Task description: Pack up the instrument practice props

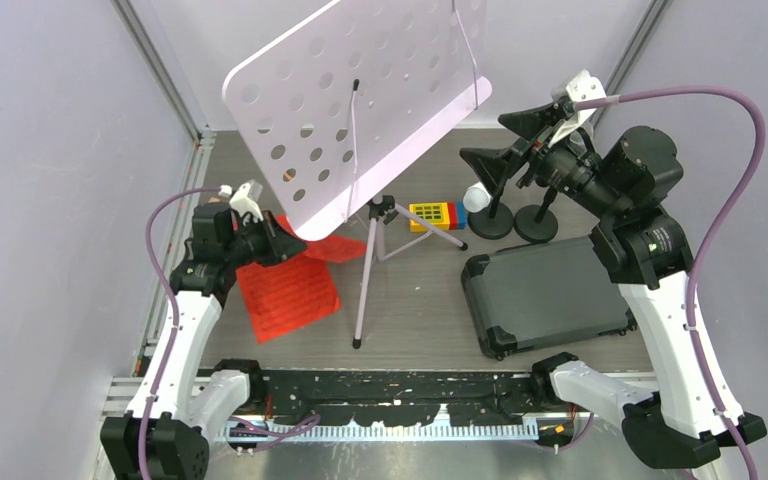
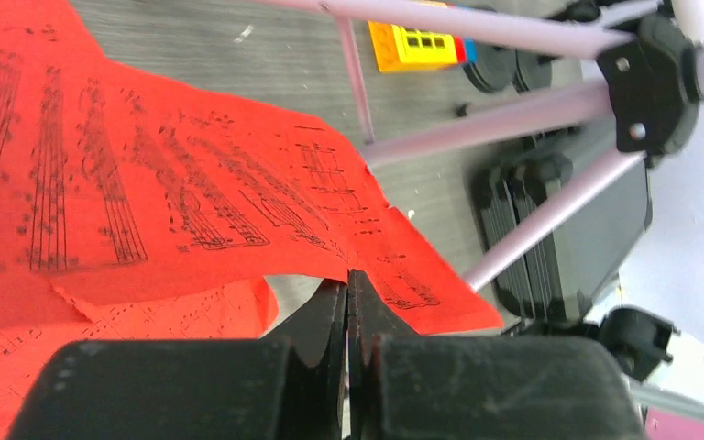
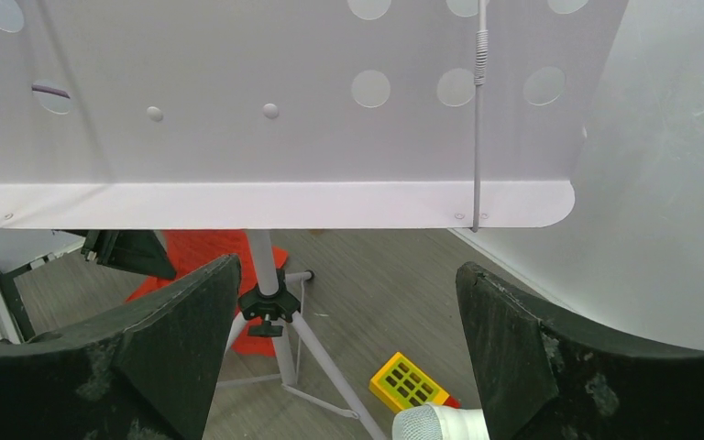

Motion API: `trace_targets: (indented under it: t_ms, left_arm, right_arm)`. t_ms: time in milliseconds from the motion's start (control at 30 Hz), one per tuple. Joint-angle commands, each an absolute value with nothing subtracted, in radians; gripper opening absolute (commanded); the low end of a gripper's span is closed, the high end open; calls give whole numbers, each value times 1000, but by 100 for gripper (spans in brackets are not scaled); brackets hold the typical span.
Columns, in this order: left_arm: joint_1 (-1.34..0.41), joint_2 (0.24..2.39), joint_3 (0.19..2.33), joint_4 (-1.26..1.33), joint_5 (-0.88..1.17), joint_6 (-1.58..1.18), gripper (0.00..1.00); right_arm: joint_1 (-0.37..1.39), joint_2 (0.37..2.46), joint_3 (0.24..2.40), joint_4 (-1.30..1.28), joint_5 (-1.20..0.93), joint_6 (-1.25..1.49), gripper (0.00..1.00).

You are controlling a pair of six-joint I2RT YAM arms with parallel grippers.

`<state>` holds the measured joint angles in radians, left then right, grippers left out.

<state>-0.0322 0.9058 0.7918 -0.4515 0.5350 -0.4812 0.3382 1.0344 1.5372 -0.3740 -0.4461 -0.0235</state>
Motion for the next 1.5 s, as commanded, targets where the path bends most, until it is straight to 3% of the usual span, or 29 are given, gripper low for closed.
trace_targets:
  t_ms: [0, 433, 700, 867, 933, 1000, 1100, 1167, 1467]
  left_arm:
    - [-19, 893, 827, -504, 685, -406, 0]
    - [-5, 1163, 1054, -974, 460, -248, 0]
    - [44, 1159, 1108, -1066, 208, -246, 4]
    - [46, 1215, 1114, -1087, 192, -259, 5]
    - [45, 1230, 1118, -1090, 189, -261, 16]
    - [45, 1229, 1123, -1090, 171, -264, 45]
    - [45, 1213, 1127, -1089, 120, -268, 74]
    - [45, 1203, 1130, -1090, 97, -269, 81]
    - [45, 1136, 1203, -1108, 8, -286, 86]
  right_arm:
    - [337, 1032, 1536, -331, -467, -4, 92]
    - [337, 1043, 1540, -338, -493, -1, 91]
    - [337, 1045, 1542, -338, -496, -1, 91]
    - [338, 1050, 1540, -331, -505, 26, 90]
    - [338, 1048, 1541, -334, -506, 26, 90]
    - [337, 1045, 1538, -337, -503, 23, 90]
    - [337, 1040, 1534, -339, -499, 19, 90]
    - [337, 1039, 1530, -340, -499, 19, 90]
    - [337, 1032, 1517, -340, -480, 32, 90]
